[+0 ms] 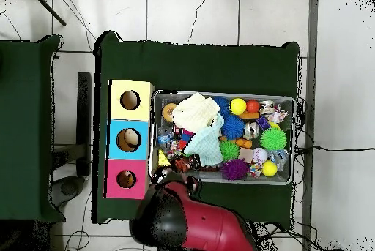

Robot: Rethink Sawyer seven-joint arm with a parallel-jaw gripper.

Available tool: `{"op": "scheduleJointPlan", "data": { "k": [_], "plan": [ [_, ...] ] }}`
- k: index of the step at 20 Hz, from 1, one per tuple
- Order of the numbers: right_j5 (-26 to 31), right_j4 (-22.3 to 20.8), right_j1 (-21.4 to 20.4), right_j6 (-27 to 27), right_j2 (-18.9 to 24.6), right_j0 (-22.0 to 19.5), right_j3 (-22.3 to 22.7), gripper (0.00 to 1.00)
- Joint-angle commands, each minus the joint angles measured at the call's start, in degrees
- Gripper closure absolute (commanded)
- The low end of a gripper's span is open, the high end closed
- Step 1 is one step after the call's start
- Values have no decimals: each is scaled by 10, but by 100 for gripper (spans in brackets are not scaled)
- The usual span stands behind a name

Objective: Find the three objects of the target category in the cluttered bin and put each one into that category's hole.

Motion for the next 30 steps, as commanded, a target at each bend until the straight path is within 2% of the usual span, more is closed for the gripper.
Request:
{"op": "scheduleJointPlan", "data": {
  "k": [1, 5, 18, 30],
  "plan": [
    [68, 48, 18, 141, 1, 30, 6, 100],
    [67, 65, 23, 152, -12, 57, 4, 100],
    [73, 125, 82, 196, -71, 177, -51, 100],
    [34, 144, 109, 164, -72, 181, -43, 100]
  ]
}}
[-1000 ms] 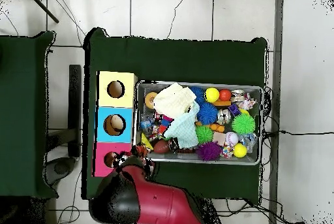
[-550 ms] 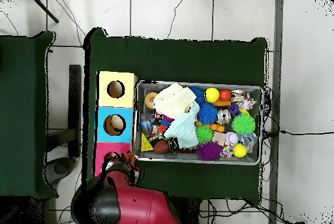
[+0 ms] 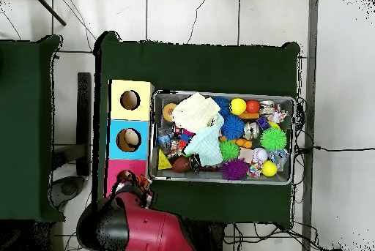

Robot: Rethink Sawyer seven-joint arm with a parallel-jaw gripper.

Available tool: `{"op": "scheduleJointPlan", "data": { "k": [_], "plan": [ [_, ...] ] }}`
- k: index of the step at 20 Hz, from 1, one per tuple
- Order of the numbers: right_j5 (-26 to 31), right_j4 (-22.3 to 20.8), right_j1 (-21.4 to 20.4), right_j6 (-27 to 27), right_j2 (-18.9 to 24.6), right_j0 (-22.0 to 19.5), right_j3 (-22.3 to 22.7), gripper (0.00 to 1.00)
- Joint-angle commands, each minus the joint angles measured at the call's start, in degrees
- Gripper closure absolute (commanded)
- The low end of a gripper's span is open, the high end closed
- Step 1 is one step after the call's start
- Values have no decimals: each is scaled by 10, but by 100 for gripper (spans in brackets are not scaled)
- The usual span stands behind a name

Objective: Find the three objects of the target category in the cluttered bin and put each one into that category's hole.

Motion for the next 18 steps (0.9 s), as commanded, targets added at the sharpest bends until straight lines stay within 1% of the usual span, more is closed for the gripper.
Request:
{"op": "scheduleJointPlan", "data": {
  "k": [1, 6, 9, 11, 18],
  "plan": [
    [27, 35, 42, 134, -4, -5, -42, 100],
    [24, 38, 70, 131, 4, 3, -55, 100],
    [9, 42, 83, 131, 12, 4, -54, 100],
    [0, 43, 92, 133, 10, 11, -57, 100],
    [4, 56, 110, 140, -2, 36, -75, 100]
  ]
}}
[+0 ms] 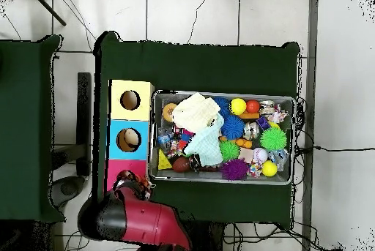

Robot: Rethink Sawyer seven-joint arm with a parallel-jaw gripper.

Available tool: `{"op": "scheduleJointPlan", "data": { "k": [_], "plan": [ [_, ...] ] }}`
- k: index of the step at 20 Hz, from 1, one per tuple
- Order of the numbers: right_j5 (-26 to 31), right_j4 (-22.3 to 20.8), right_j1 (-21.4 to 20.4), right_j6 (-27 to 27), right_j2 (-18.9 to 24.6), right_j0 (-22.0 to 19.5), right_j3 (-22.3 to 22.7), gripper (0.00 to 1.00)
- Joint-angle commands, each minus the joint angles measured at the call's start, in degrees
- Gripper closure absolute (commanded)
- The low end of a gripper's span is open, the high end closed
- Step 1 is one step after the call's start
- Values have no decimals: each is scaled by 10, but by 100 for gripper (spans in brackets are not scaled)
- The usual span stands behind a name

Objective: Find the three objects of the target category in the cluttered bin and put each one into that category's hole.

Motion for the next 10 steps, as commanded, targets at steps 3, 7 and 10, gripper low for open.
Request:
{"op": "scheduleJointPlan", "data": {
  "k": [3, 7, 10],
  "plan": [
    [7, 40, 66, 145, -1, 27, -64, 100],
    [9, 50, 77, 149, -8, 41, -79, 100],
    [22, 57, 81, 153, -16, 53, -91, 100]
  ]
}}
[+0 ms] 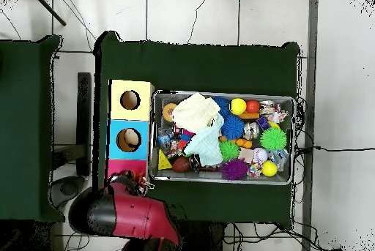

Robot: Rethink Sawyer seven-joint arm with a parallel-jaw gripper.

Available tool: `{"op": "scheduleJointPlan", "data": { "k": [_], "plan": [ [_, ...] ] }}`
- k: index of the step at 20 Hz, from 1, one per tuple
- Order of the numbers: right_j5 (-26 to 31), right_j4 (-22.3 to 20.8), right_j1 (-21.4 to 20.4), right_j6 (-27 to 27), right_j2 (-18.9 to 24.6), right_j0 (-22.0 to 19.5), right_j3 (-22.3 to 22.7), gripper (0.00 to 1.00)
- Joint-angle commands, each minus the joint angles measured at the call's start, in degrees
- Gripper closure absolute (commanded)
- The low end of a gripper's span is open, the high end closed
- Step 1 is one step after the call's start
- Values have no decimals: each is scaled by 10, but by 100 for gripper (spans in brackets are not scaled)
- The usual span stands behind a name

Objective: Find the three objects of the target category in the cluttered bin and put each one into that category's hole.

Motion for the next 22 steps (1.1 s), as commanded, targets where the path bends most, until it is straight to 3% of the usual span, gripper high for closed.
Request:
{"op": "scheduleJointPlan", "data": {
  "k": [1, 22],
  "plan": [
    [24, 41, 55, 154, 2, 16, -61, 100],
    [48, 77, 74, 152, -20, 52, -87, 100]
  ]
}}
